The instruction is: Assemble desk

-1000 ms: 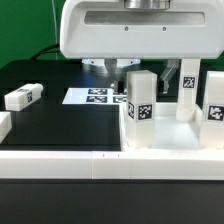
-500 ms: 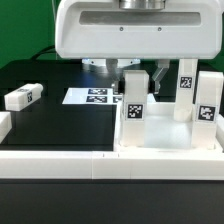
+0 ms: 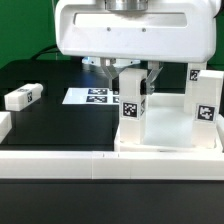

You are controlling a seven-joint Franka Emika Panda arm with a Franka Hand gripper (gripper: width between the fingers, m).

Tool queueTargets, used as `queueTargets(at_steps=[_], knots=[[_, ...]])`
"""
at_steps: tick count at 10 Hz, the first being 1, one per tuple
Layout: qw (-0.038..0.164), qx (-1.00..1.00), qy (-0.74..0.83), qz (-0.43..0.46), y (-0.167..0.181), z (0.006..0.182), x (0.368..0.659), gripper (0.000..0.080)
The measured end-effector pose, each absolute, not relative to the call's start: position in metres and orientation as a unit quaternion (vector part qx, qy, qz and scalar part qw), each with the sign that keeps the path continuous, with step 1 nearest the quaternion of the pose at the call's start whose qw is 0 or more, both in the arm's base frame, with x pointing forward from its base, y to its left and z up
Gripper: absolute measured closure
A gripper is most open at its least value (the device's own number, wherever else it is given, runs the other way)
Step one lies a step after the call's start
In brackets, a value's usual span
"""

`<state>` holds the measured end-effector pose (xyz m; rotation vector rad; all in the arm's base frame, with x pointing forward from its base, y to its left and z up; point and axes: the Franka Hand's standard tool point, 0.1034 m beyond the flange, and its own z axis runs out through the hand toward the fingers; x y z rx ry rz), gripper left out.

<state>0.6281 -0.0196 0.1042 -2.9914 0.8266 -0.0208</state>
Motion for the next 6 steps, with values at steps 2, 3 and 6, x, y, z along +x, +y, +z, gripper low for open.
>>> queueTargets(at_steps=[2,3,6], knots=[[0.017,-0.951,0.309,-0.006,-0.0204,0.1042,0.6280,0.0494],[0.016,-0.945,0.327,-0.006,-0.0210,0.1041,0.6277,0.0494],[0.015,-0.946,0.325,-0.005,-0.0214,0.1029,0.6272,0.0247]])
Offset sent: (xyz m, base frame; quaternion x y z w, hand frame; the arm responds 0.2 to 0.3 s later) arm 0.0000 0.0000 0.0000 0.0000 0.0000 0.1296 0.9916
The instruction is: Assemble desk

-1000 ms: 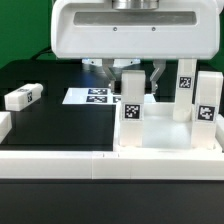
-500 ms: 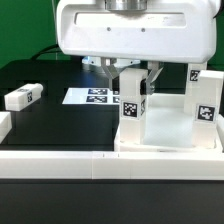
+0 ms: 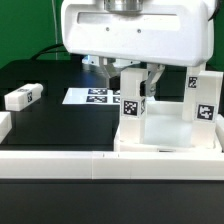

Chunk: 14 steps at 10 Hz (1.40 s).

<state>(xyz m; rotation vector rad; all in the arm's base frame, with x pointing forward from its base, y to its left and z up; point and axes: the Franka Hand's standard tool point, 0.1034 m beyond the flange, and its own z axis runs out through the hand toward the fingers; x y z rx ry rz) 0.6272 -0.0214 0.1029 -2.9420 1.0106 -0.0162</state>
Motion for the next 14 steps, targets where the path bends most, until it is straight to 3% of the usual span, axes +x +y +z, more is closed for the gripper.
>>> queueTargets(at_steps=[1,4,6,7,14], knots=[[0.016,-0.945,0.327,-0.004,-0.020,0.104,0.627,0.0180],[0.031,-0.945,0.325,-0.006,-0.009,0.127,0.618,0.0158],[0.050,-0.954,0.296,-0.009,-0.036,0.158,0.608,0.0151],[0.054,-0.954,0.295,-0.011,-0.049,0.165,0.599,0.0150],[0.054,-0.953,0.298,-0.008,-0.050,0.163,0.593,0.0150]])
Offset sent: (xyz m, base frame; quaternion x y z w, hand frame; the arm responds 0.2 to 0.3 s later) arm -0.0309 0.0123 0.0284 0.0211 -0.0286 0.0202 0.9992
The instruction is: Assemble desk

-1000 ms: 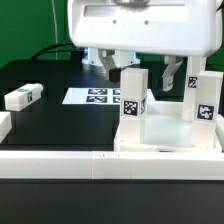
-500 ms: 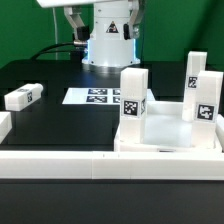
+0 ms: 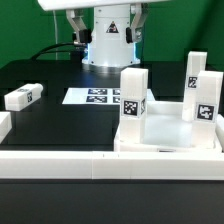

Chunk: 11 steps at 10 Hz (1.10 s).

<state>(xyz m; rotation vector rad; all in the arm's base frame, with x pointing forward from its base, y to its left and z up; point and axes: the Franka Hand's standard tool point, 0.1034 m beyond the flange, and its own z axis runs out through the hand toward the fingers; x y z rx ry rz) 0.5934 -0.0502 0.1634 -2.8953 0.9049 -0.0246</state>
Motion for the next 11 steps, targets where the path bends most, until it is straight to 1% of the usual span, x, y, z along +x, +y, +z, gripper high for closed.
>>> queueTargets(at_steps=[1,2,4,5,6,7,11], knots=[[0.054,-0.953,0.297,-0.008,-0.051,0.163,0.593,0.0150],[0.056,-0.958,0.280,-0.007,-0.057,0.162,0.581,0.0150],[0.059,-0.967,0.246,-0.015,-0.097,0.156,0.547,0.0150],[0.056,-0.971,0.233,-0.018,-0.124,0.149,0.536,0.0150],[0.060,-0.969,0.240,-0.021,-0.146,0.143,0.531,0.0150],[0.054,-0.967,0.247,-0.026,-0.153,0.136,0.529,0.0150],[0.053,-0.969,0.242,-0.024,-0.151,0.133,0.527,0.0150]])
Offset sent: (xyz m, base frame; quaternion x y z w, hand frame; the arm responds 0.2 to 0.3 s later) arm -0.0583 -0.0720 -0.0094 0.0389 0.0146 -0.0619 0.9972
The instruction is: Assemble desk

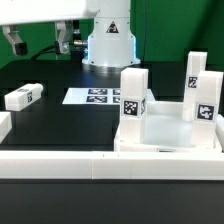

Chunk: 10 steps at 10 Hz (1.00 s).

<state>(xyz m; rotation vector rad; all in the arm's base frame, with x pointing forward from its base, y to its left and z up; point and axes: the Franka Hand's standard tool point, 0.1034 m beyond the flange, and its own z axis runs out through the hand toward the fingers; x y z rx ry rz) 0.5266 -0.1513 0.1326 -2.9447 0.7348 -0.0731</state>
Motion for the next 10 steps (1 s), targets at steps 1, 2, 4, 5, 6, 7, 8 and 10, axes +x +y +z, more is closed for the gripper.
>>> queueTargets(at_steps=[1,2,4,5,6,7,8,10], knots=[[0.048,-0.970,0.238,-0.019,-0.153,0.119,0.507,0.0150],[0.039,-0.968,0.246,-0.014,-0.157,0.103,0.484,0.0150],[0.012,-0.966,0.259,0.002,-0.171,0.061,0.445,0.0150],[0.006,-0.966,0.259,0.008,-0.174,0.051,0.442,0.0150],[0.008,-0.966,0.258,0.009,-0.173,0.052,0.443,0.0150],[0.016,-0.966,0.258,0.024,-0.170,0.051,0.441,0.0150],[0.016,-0.966,0.258,0.024,-0.170,0.050,0.441,0.0150],[0.047,-0.962,0.258,0.081,-0.162,0.049,0.433,0.0150]])
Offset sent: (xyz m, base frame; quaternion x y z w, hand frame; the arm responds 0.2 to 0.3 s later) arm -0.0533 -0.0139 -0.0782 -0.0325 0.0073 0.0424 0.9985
